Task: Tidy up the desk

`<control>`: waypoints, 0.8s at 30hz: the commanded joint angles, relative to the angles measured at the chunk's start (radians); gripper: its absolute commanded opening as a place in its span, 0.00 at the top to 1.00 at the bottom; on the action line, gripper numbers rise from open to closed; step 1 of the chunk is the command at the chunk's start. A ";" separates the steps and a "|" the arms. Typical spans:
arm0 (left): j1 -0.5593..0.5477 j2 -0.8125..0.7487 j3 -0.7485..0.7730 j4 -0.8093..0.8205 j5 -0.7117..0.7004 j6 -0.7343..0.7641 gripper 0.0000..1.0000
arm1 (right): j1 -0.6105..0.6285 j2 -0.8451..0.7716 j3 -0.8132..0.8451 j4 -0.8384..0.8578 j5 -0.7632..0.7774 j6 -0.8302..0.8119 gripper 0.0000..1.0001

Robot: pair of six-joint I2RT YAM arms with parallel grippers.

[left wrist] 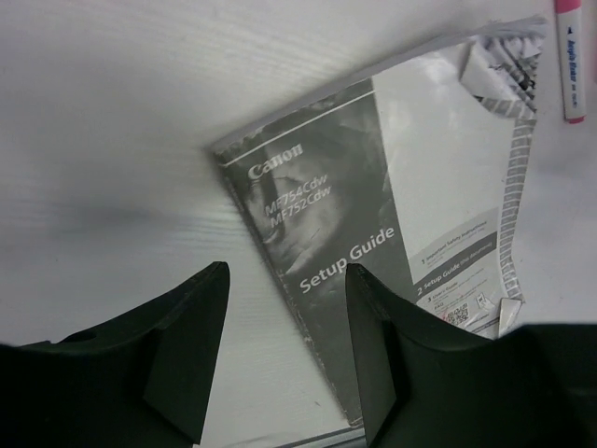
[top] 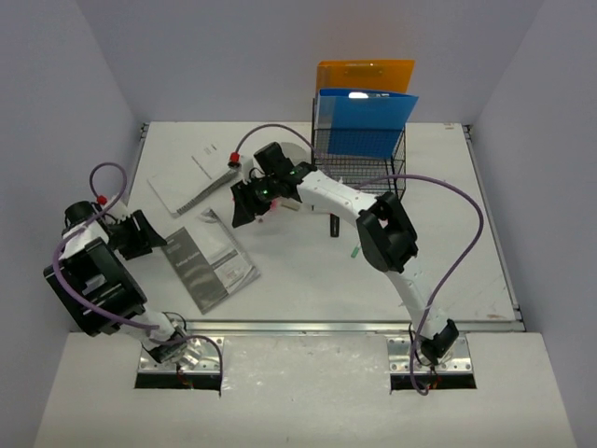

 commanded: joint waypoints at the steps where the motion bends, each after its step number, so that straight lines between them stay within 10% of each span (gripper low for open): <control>1: 0.050 0.050 0.002 0.021 -0.018 -0.058 0.49 | -0.006 0.076 0.019 0.030 -0.011 0.104 0.48; 12: 0.057 0.302 0.013 0.142 0.124 -0.179 0.48 | -0.004 0.135 -0.019 0.056 -0.089 0.146 0.46; 24: -0.181 0.337 -0.030 0.279 0.333 -0.167 0.50 | 0.073 0.153 -0.054 0.087 -0.203 0.120 0.74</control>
